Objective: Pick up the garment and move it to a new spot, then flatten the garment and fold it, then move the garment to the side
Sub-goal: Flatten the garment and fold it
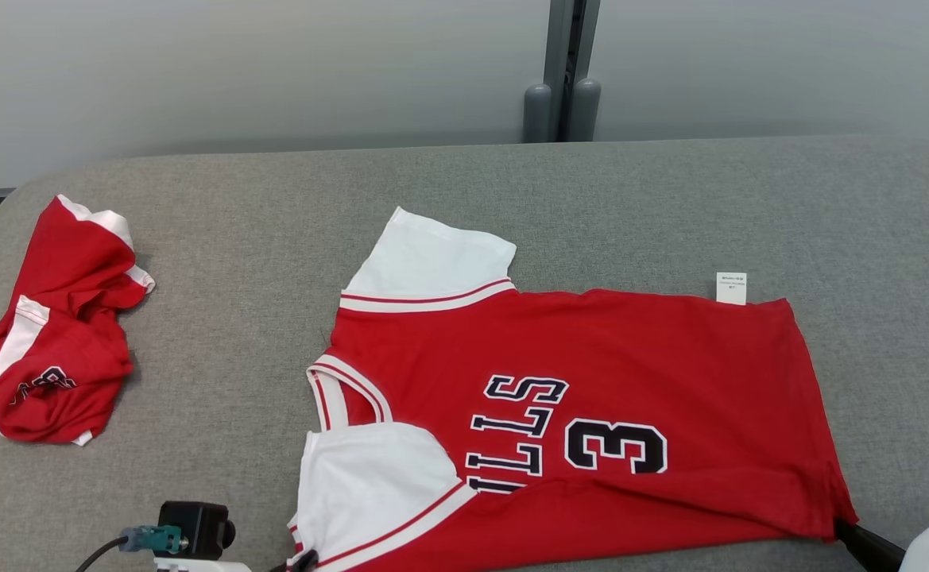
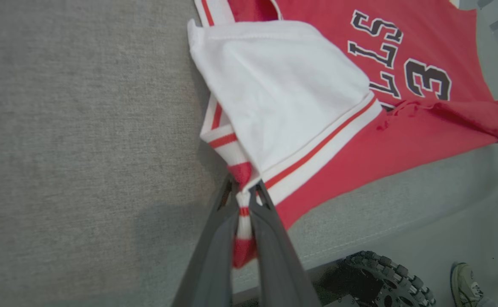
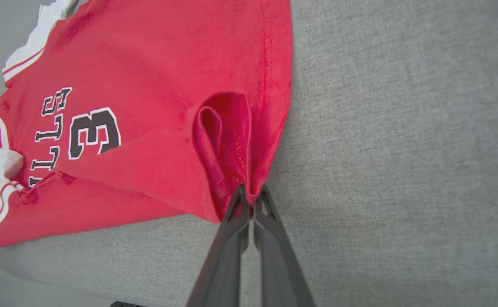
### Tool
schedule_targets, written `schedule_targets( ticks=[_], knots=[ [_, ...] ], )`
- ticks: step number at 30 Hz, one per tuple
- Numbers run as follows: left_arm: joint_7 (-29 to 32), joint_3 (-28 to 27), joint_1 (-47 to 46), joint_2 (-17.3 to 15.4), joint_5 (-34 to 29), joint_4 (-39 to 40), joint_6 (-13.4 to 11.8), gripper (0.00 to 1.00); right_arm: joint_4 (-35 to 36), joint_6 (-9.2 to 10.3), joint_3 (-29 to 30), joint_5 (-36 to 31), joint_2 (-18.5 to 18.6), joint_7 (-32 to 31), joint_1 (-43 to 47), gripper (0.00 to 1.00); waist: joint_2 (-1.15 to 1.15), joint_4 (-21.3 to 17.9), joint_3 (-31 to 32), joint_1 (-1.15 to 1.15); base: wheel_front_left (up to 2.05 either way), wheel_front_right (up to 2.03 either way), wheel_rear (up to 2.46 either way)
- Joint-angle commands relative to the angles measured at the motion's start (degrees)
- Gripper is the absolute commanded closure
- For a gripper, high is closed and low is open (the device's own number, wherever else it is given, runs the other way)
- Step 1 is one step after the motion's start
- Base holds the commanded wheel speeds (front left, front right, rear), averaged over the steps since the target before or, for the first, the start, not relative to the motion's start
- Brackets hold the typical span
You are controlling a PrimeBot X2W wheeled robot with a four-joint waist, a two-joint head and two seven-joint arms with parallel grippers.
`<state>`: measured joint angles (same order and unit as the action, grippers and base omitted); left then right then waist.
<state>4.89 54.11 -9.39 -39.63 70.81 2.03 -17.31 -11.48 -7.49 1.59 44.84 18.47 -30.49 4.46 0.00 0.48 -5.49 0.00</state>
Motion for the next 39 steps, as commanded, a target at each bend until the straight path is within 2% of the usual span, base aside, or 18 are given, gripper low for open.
schedule_targets(
  ticks=[1, 3, 4, 5, 6, 16, 23, 28, 33, 39],
  knots=[
    [0.35, -0.05, 0.7, -0.7, 0.37, 0.88, -0.77, 1.0, 0.82, -0.02, 1.24, -0.2, -0.21, -1.12, 0.82, 1.0, 0.0, 0.08, -0.04, 0.0, 0.0, 0.0, 0.0],
    [0.38, -0.04, 0.85, -0.74, 0.39, 1.34, -1.02, 1.0, 1.15, -0.02, 1.9, -0.62, -0.58, -1.92, 1.18, 1.0, 0.0, 0.13, -0.05, 0.0, 0.0, 0.0, 0.0],
    [0.49, -0.01, 1.06, -0.67, 0.54, 1.67, -1.3, 1.0, 1.54, -0.02, 2.68, -1.0, -0.96, -2.69, 1.57, 0.65, 0.0, 0.17, -0.02, 0.0, 0.0, 0.0, 0.0],
    [0.8, 0.13, 1.3, -0.59, 0.7, 1.76, -1.53, 0.56, 2.03, -0.02, 3.3, -1.45, -1.29, -3.29, 1.82, 0.23, 0.0, 0.2, 0.03, 0.0, 0.0, 0.0, 0.0],
    [1.2, 0.38, 1.52, -0.58, 0.95, 1.71, -1.76, 0.0, 2.48, -0.02, 3.88, -1.87, -1.72, -3.87, 1.92, 0.0, 0.0, 0.2, 0.07, 0.0, 0.0, 0.0, 0.0],
    [-1.18, -1.23, -0.97, -1.2, -1.51, 2.26, -3.14, 0.0, 8.16, -0.06, 8.85, -5.41, -5.7, -6.41, 3.44, 0.0, 0.0, 0.14, 0.77, 0.0, 0.0, 0.0, 0.0],
    [-8.12, -4.27, -3.32, -0.88, -5.33, 3.11, -3.65, 0.0, 12.9, -0.06, 11.51, -6.76, -7.81, -1.34, 3.67, 0.0, 0.0, -0.23, 0.76, 0.0, 0.0, 0.0, 0.0],
    [-9.82, -4.48, -6.73, -0.5, -8.43, 2.67, -3.04, 0.0, 15.11, -0.06, 11.79, -7.74, -8.72, 3.52, 1.54, 0.0, 0.0, -0.7, 0.45, 0.0, 0.0, 0.0, 0.0],
    [-7.0, -3.67, -13.82, 0.38, -11.02, 0.69, -0.92, 0.0, 14.56, -0.07, 11.36, -9.5, -8.18, 6.7, -2.36, 0.0, 0.0, -1.47, -1.51, 0.0, 0.0, 0.0, 0.0],
    [-0.29, -3.83, -25.66, 2.8, -10.69, -6.51, 4.07, 0.0, 9.7, -0.07, 9.67, -11.16, -8.84, 7.5, -11.66, 0.0, 0.0, -3.16, -7.08, 0.0, 0.0, 0.0, 0.0]
  ],
)
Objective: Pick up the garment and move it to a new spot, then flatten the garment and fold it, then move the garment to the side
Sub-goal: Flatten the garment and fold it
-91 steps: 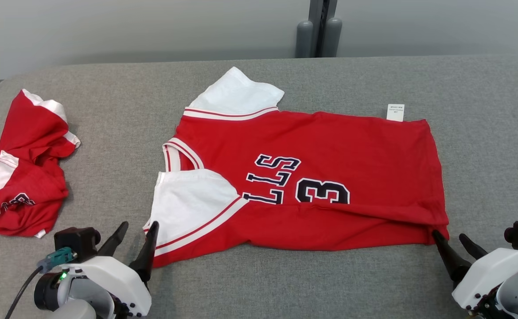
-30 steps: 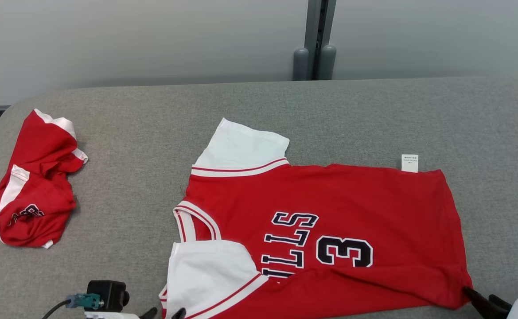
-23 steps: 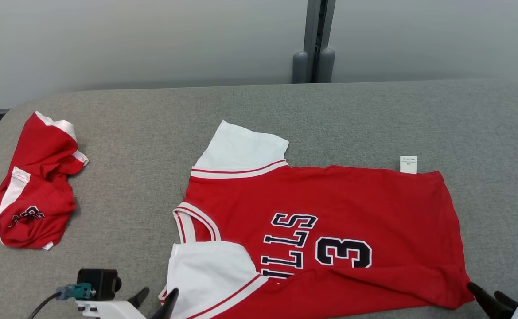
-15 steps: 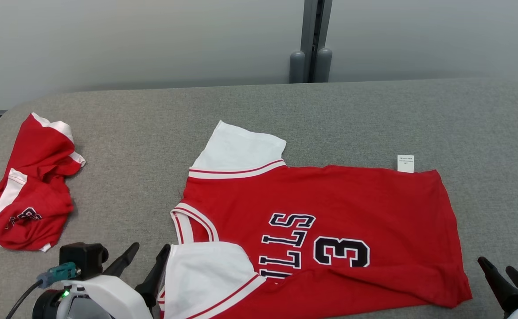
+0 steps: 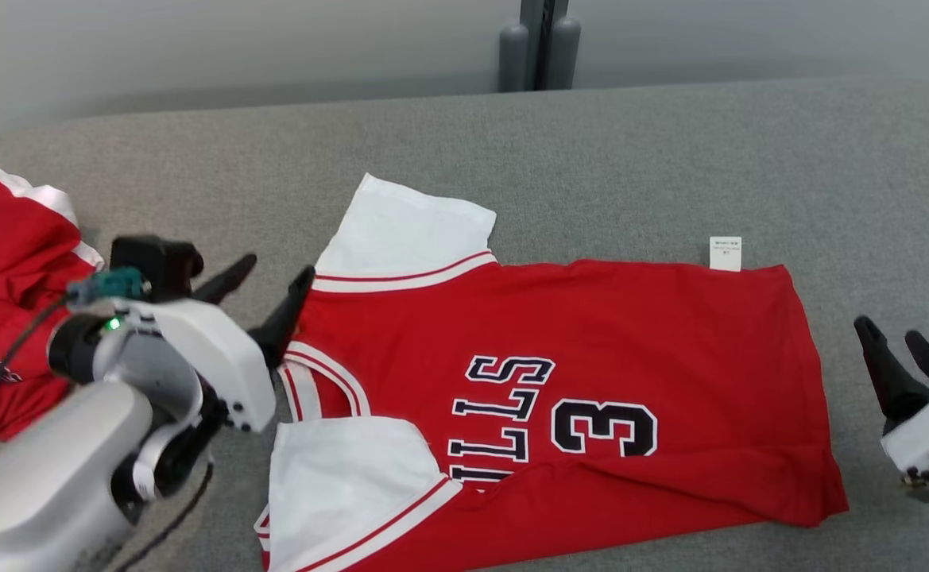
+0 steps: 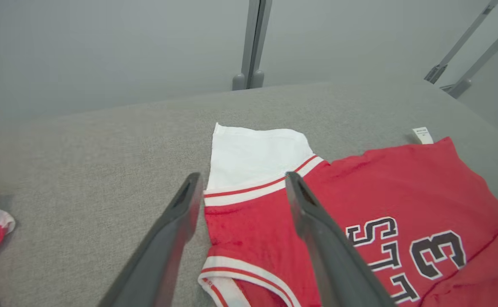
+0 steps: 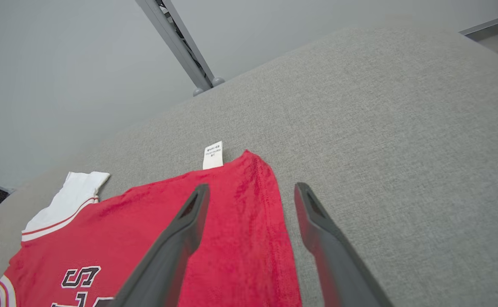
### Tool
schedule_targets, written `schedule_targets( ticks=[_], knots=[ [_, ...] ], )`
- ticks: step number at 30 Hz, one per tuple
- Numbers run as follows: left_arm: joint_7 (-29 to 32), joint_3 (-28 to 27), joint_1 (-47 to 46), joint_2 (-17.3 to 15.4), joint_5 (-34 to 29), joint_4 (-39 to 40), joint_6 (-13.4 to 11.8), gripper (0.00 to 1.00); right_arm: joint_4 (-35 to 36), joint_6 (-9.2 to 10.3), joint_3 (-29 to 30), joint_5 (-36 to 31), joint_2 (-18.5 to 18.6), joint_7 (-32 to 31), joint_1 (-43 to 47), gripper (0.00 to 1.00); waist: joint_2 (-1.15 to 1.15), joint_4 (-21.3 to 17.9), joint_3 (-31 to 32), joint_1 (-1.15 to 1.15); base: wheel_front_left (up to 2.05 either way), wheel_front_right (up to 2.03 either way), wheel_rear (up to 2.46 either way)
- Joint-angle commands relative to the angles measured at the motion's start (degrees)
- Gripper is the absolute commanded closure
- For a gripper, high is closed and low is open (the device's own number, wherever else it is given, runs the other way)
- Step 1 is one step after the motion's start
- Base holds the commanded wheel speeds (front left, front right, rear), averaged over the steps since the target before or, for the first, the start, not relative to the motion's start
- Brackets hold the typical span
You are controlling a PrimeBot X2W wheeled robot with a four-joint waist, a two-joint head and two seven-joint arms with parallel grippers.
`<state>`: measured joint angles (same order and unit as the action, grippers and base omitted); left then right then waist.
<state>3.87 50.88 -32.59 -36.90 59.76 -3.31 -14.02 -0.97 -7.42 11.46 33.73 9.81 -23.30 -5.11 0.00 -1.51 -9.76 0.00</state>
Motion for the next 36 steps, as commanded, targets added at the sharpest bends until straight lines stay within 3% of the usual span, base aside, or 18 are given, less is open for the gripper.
schedule_targets(
  ticks=[1, 10, 19, 25, 36],
  knots=[
    [1.92, -0.6, -4.46, 0.39, 0.31, -2.64, 1.79, 0.0, -1.92, -0.13, -0.47, -0.31, -0.28, 0.18, -3.78, 0.0, 0.0, -1.44, -3.75, 0.0, 0.0, 0.0, 0.0],
    [12.97, 0.79, -21.58, 3.59, 0.27, -16.06, 11.08, 0.0, -11.04, -0.13, -2.64, -1.16, 0.51, -2.25, -17.1, 0.0, 0.0, -2.83, -10.53, 0.0, 0.0, 0.0, 0.0],
    [22.75, 2.84, -33.65, 7.16, 1.14, -27.95, 18.55, 0.0, -17.07, -0.13, -6.09, -0.47, -0.11, -7.16, -26.54, 0.0, 0.0, -4.55, -16.12, 0.0, 0.0, 0.0, 0.0],
    [27.76, 4.38, -37.76, 7.88, 2.59, -32.34, 20.84, 0.0, -18.91, -0.13, -8.61, -0.44, -1.41, -9.23, -30.07, 0.0, 0.0, -6.22, -19.22, 0.0, 0.0, 0.0, 0.0],
    [30.37, 5.63, -41.29, 6.14, 4.8, -35.34, 21.57, 0.0, -19.2, -0.13, -12.67, 1.26, -2.82, -8.79, -32.38, 0.0, 0.0, -9.64, -23.87, 0.0, 0.0, 0.0, 0.0]
  ],
)
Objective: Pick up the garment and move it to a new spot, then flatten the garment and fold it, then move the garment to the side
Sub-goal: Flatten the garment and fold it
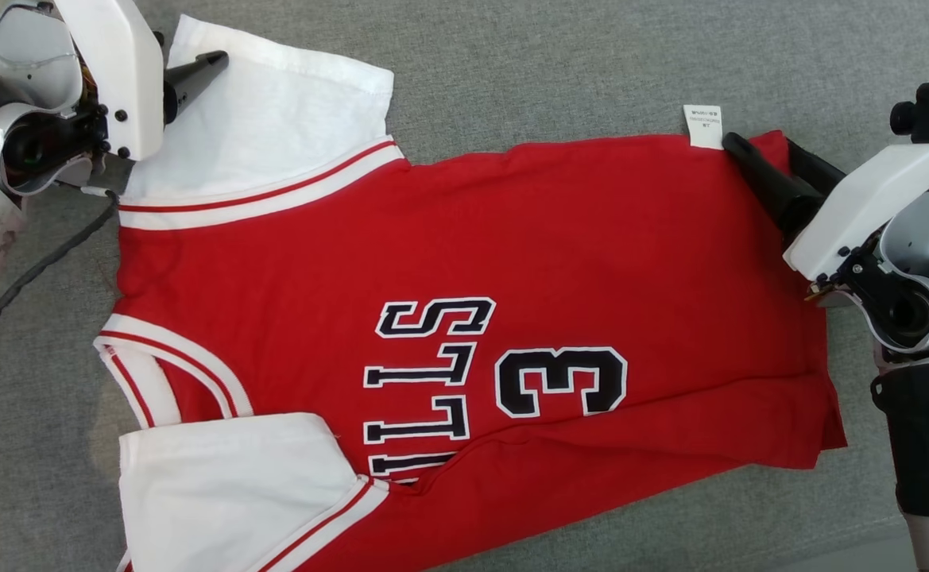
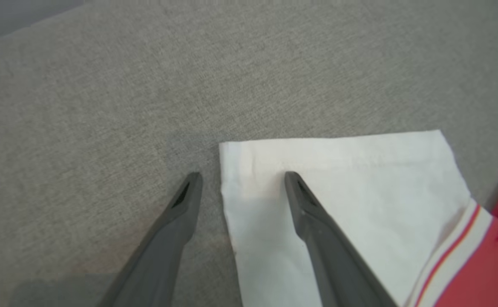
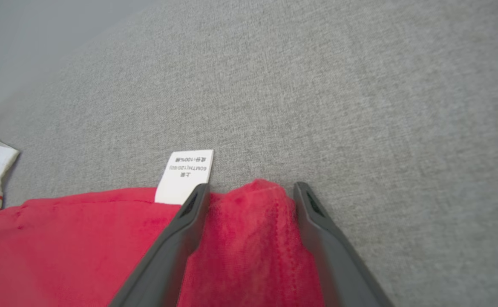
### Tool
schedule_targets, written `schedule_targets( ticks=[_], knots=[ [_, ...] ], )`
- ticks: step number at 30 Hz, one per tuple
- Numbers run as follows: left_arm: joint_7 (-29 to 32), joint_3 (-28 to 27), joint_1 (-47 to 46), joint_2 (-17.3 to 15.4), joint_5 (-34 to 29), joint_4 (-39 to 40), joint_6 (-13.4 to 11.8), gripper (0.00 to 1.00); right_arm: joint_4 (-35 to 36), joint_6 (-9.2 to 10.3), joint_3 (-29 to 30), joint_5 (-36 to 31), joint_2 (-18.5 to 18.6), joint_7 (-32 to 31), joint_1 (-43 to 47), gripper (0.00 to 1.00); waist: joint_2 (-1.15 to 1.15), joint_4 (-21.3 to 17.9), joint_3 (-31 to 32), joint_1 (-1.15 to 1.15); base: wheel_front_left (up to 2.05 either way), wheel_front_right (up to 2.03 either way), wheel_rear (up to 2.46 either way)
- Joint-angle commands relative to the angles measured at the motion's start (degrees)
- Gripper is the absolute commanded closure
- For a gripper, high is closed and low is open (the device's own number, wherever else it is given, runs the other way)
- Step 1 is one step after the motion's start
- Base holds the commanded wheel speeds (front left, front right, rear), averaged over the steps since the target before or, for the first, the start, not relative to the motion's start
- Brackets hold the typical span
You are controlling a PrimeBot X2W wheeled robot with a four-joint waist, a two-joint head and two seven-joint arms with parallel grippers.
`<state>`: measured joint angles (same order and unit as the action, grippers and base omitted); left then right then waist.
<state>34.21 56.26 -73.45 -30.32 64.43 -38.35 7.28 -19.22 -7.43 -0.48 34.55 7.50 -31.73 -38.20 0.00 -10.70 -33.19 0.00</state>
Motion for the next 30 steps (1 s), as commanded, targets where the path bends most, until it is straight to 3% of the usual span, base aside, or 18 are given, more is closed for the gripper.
schedule_targets(
  ticks=[1, 7, 8, 9, 10, 11, 20, 30],
  knots=[
    [-0.1, 0.57, -0.68, -0.58, -0.02, -0.45, 0.22, 0.0, -1.03, -0.12, -1.0, 0.48, -0.48, -0.2, 0.67, 0.0, 0.0, -0.59, -0.57, 0.0, 0.0, 0.0, 0.0],
    [-0.03, 2.05, -1.46, -0.32, -0.04, -2.21, 0.18, 0.0, -1.68, -0.12, -2.14, 1.41, -0.29, 0.34, 0.31, 0.02, 0.0, -0.86, -0.95, 0.0, 0.0, 0.0, 0.0],
    [0.07, 2.08, -1.36, -0.05, 0.74, -1.92, 0.18, 0.1, -1.74, -0.12, -2.33, 1.58, -0.3, 0.34, 0.19, 0.21, 0.0, -0.84, -0.94, 0.0, 0.0, 0.0, 0.0],
    [0.06, 2.15, -1.37, 0.1, 1.35, -1.5, 0.19, 0.57, -1.62, -0.12, -2.66, 1.77, -0.25, 0.65, 0.09, 0.53, 0.0, -0.77, -0.89, 0.0, 0.0, 0.0, 0.0],
    [0.01, 2.26, -1.54, 0.14, 1.77, -1.15, 0.2, 1.0, -1.43, -0.12, -2.83, 1.89, -0.1, 1.28, -0.08, 0.57, 0.0, -0.68, -0.84, 0.0, 0.0, 0.0, 0.0],
    [-0.13, 2.41, -1.75, -0.03, 1.89, -1.04, 0.2, 1.0, -1.46, -0.12, -2.91, 2.02, 0.04, 1.82, -0.23, 1.0, 0.0, -0.59, -0.68, 0.0, 0.0, 0.0, 0.0],
    [-2.8, 3.79, -1.79, -0.06, 3.86, 0.51, 0.2, 1.0, -2.54, -0.12, -2.79, 3.19, 1.57, 5.5, -0.11, 1.0, 0.0, 0.81, 2.58, 0.0, 0.0, 0.0, 0.0],
    [-3.86, 6.43, 3.31, -1.2, 9.15, 5.18, 0.2, 1.0, -5.23, -0.12, 0.07, 3.93, 3.34, 5.93, 4.76, 1.0, 0.0, 4.71, 11.56, 0.0, 0.0, 0.0, 0.0]
  ],
)
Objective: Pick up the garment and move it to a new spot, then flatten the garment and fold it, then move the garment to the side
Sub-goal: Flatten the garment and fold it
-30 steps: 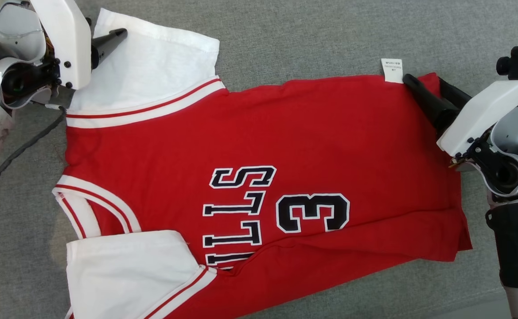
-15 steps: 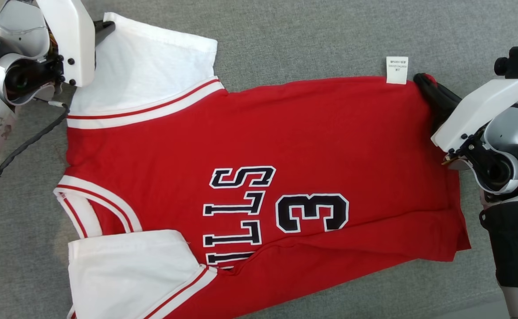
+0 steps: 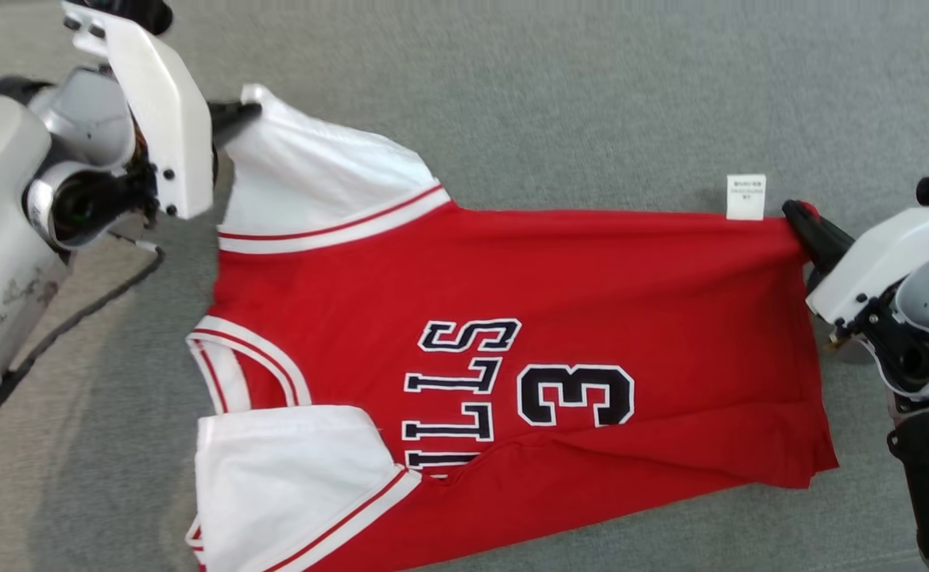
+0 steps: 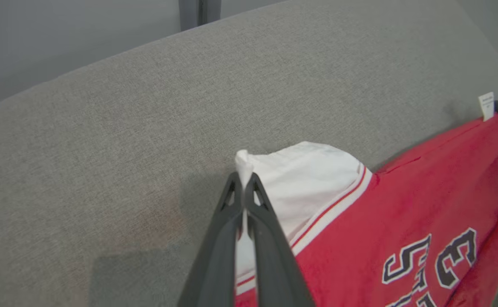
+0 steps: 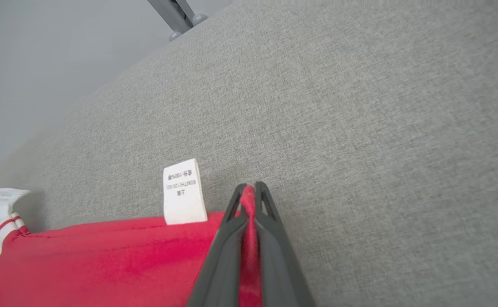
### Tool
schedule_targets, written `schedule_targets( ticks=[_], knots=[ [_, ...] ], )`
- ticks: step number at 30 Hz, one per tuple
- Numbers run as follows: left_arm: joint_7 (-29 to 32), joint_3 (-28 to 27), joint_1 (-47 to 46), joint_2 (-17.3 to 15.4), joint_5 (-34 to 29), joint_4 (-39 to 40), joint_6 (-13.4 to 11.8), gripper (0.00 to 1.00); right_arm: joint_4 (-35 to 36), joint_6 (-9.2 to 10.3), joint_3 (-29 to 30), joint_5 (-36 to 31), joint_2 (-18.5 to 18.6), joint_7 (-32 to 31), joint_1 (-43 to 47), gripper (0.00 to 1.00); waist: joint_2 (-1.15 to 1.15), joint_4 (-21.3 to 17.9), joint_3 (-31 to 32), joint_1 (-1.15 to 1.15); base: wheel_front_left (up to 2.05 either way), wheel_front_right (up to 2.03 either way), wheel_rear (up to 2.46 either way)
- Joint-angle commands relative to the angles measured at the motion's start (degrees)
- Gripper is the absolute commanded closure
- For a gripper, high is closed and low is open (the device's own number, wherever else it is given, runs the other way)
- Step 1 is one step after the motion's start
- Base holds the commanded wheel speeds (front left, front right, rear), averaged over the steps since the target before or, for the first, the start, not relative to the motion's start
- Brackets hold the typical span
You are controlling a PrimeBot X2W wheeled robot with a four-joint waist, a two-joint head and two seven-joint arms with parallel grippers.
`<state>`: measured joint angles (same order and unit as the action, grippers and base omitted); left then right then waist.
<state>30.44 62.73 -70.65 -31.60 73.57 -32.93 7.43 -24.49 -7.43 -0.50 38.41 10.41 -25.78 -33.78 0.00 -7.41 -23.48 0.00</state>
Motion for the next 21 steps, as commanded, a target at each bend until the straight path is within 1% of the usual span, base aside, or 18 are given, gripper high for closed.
schedule_targets(
  ticks=[1, 8, 15, 21],
  knots=[
    [0.44, 0.41, 1.12, -0.09, 0.46, 0.58, 0.05, 1.0, 0.1, -0.12, 0.31, 0.19, 0.6, -0.26, 0.76, 1.0, 0.0, 1.76, 2.61, 0.0, 0.0, 0.0, 0.0],
    [5.46, 2.51, 5.0, -3.02, 5.72, 6.99, 0.05, 1.0, 1.71, -0.12, 1.03, 0.17, 2.31, -1.8, 4.41, 1.0, 0.0, 3.89, 7.13, 0.0, 0.0, 0.0, 0.0],
    [10.43, 3.93, 8.31, -5.63, 10.03, 11.61, 0.05, 1.0, 2.06, -0.12, 1.05, 0.33, 3.5, -2.67, 7.78, 1.0, 0.0, 5.59, 11.55, 0.0, 0.0, 0.0, 0.0],
    [15.03, 5.12, 11.12, -6.84, 13.86, 15.94, -0.68, 1.0, 1.57, -0.12, 0.02, 0.73, 4.73, -6.32, 9.76, 1.0, 0.0, 6.8, 14.56, 0.0, 0.0, 0.0, 0.0]
  ],
)
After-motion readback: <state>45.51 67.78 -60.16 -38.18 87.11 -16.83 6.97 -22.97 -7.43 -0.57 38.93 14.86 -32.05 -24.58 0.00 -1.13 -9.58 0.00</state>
